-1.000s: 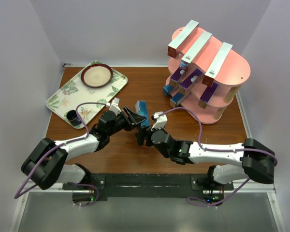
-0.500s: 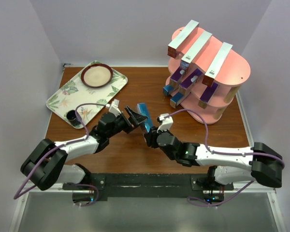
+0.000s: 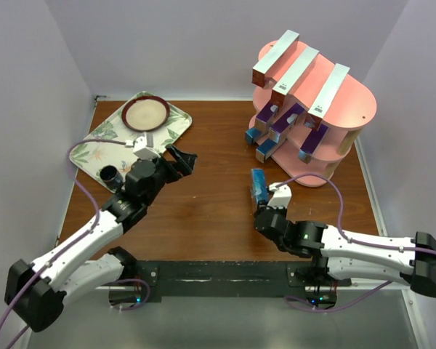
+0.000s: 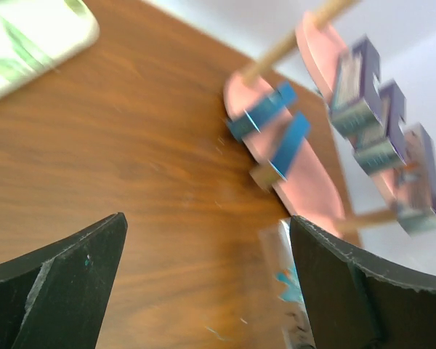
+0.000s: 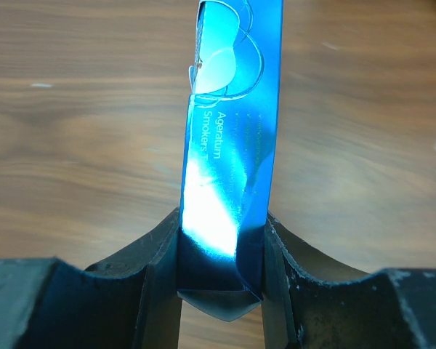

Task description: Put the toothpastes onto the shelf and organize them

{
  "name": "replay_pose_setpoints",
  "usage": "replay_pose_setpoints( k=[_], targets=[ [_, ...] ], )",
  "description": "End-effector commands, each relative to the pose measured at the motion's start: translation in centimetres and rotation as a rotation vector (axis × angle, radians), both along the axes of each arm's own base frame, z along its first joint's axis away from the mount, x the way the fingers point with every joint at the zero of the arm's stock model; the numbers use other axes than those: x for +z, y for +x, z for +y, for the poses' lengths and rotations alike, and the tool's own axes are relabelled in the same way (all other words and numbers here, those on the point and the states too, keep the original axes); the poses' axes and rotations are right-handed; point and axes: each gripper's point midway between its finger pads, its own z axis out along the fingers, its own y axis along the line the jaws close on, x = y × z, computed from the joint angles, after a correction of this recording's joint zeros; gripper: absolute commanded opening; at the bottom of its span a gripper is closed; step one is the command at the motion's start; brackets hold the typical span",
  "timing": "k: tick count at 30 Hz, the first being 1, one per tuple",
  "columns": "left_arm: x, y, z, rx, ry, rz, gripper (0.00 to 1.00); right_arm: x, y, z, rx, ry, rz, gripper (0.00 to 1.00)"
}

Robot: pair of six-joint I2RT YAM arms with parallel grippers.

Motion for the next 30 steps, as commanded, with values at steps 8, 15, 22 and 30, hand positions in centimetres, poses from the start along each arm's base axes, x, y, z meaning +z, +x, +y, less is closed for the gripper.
replay_pose_setpoints(
  k=[8,15,22,30],
  targets=[
    [6.8,-1.2,7.6,0.147,0.424,-0.105,1.00,0.6,2.9,-5.3,-0.323,-0.123,-0.092,0.28],
    [5.8,-1.3,10.1,0.221,0.545,-0.106,1.00,2.2,6.5,-5.2,-0.406,-0.111,-0.152,0.28],
    [3.4,-1.3,10.8,0.228,0.574,-0.074,1.00,2.3,9.5,-4.4,-0.493,-0.122,-0.177,0.32],
    [2.2,-1.2,11.2,0.208,0.570,-0.045,1.00,0.7,11.8,-4.8,-0.605,-0.167,-0.153,0.32]
  ],
)
